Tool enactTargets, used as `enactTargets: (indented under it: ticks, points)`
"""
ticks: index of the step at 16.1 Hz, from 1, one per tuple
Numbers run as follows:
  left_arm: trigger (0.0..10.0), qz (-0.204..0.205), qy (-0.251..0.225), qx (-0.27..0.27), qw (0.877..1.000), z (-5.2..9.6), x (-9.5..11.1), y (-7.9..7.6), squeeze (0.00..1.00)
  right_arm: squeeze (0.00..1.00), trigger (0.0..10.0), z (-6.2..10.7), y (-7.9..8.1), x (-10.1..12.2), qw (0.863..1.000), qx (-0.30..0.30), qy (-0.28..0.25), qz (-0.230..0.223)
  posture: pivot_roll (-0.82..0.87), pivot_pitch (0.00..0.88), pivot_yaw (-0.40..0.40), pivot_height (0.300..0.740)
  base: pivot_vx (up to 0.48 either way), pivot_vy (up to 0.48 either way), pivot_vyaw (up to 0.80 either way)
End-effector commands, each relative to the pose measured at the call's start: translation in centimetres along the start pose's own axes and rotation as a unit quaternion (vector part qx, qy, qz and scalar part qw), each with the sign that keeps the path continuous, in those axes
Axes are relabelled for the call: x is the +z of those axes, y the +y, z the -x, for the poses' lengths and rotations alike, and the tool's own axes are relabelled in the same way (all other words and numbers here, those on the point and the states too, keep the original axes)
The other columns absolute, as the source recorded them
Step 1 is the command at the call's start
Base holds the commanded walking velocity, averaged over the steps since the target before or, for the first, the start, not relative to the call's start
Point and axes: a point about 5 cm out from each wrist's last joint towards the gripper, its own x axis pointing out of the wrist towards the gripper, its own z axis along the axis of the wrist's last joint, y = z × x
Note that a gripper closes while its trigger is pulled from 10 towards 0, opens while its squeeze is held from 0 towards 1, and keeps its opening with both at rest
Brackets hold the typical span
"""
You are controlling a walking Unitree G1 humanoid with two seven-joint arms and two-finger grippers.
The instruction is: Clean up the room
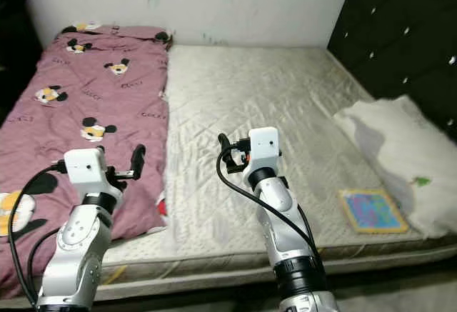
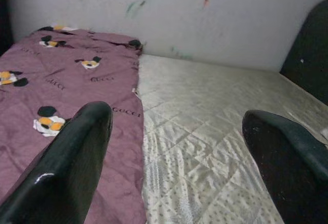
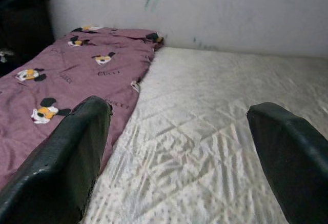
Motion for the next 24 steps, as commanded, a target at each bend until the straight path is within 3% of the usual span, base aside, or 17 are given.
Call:
enactTargets:
  ticks: [1,24]
  points:
    - [10.0,0.004,0.007,-0.006,1.0,0.05,-0.27,-0.61,0.0,0.0,10.0,0.42,-0.89,-0.31,1.0,-0.016,0.007,0.005,0.04,0.0,-0.057,0.74,0.0,0.48,0.0]
    - [10.0,0.01,0.004,-0.004,1.0,-0.47,-0.34,-0.75,0.0,0.0,10.0,0.71,-0.63,-0.69,1.0,-0.003,0.016,0.021,0.02,0.0,-0.05,0.74,0.0,0.48,0.08]
